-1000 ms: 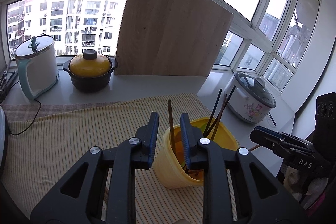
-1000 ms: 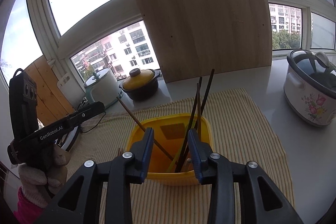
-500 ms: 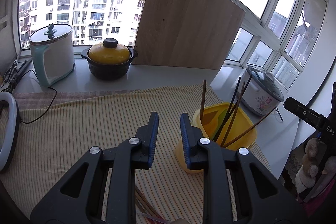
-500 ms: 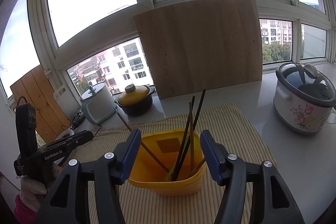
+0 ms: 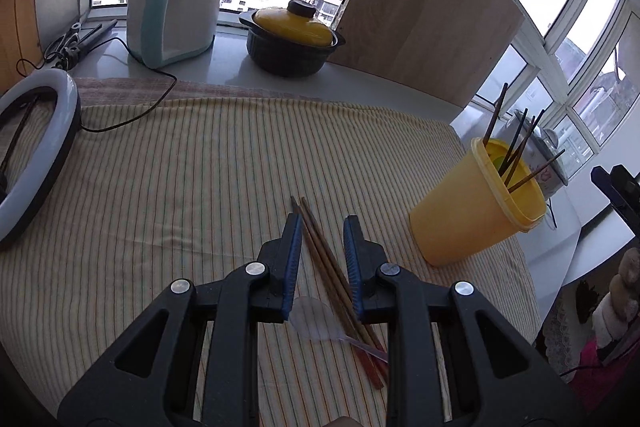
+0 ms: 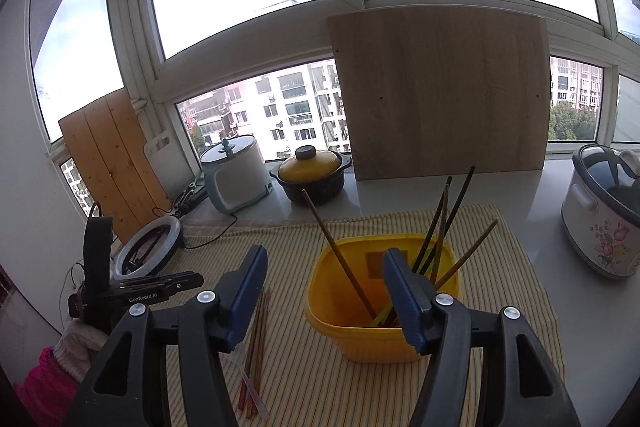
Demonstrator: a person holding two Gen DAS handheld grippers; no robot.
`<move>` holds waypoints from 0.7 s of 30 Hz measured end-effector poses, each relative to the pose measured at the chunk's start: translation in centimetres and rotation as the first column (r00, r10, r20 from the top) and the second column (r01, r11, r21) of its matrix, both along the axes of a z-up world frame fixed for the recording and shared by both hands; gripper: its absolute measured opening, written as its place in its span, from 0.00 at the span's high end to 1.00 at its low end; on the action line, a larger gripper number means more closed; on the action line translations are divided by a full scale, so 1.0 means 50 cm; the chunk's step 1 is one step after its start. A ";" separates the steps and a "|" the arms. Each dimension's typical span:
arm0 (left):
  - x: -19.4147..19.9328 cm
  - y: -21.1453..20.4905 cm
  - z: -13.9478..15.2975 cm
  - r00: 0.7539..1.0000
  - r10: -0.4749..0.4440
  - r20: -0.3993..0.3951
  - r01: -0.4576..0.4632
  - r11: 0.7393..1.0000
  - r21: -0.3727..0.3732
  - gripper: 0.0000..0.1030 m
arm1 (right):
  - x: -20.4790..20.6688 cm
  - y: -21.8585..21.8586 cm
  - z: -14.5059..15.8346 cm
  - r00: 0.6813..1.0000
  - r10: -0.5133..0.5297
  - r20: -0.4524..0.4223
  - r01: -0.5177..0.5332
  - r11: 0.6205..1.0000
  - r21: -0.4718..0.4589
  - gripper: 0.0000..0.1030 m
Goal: Organize utensils
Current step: 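Move both open tools back to the cloth toward the clear spoon and chopsticks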
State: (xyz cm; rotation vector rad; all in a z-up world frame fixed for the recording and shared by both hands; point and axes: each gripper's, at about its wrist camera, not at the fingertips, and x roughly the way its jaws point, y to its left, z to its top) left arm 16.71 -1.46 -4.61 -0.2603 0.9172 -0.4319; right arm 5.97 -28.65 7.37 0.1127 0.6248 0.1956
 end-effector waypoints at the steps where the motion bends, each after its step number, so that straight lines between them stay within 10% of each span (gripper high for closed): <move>1: -0.003 0.003 -0.013 1.000 0.000 -0.015 0.000 1.000 -0.003 0.81 | 0.001 0.011 -0.011 1.000 0.018 -0.016 -0.018 1.000 -0.004 0.39; 21: -0.027 -0.003 -0.153 0.984 -0.032 -0.175 0.025 0.999 -0.040 0.81 | 0.110 0.181 -0.246 0.902 0.202 -0.382 -0.213 0.977 0.013 0.68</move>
